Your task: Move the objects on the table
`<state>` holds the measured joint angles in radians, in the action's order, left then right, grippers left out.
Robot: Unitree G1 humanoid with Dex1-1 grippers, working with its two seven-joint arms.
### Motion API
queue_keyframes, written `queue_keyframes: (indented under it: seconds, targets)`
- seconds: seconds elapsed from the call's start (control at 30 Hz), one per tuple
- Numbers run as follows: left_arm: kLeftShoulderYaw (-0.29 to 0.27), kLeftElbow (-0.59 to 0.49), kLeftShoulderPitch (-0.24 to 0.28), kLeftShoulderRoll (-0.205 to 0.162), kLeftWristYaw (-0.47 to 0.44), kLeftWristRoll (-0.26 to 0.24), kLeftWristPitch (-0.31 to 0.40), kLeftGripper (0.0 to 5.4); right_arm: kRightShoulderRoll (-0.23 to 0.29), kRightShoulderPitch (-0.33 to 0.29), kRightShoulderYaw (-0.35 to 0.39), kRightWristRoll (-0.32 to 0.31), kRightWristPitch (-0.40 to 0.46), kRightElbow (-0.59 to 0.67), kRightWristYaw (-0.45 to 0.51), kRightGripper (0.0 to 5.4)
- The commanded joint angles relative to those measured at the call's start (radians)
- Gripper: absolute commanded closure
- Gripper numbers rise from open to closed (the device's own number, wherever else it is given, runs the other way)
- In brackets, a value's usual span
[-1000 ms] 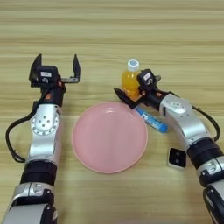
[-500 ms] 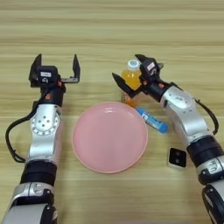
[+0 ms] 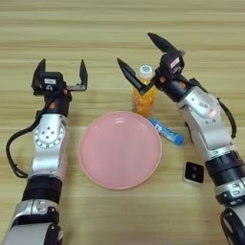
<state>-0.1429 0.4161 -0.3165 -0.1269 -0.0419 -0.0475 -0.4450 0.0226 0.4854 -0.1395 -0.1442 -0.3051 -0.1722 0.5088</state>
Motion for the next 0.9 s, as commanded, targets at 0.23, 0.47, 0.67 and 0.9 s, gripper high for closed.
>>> queue_keyframes:
  seconds: [0.23, 0.47, 0.67, 0.9]
  targets:
    - [-0.002, 0.003, -0.001, 0.005, -0.001, -0.011, 0.000, 0.00, 0.045, -0.028, 0.090, -0.098, 0.032, 0.224, -0.038, 0.03]
    - [-0.004, 0.001, -0.004, 0.000, 0.001, -0.007, -0.003, 0.00, 0.106, -0.069, 0.195, -0.140, 0.065, 0.320, -0.089, 0.03]
    - [-0.012, 0.002, -0.008, -0.012, 0.001, -0.005, -0.006, 0.00, 0.152, -0.121, 0.278, -0.107, 0.029, 0.287, -0.139, 0.03]
    - [-0.017, -0.002, -0.005, -0.018, 0.001, -0.003, -0.007, 0.00, 0.174, -0.177, 0.321, -0.058, -0.038, 0.208, -0.182, 0.03]
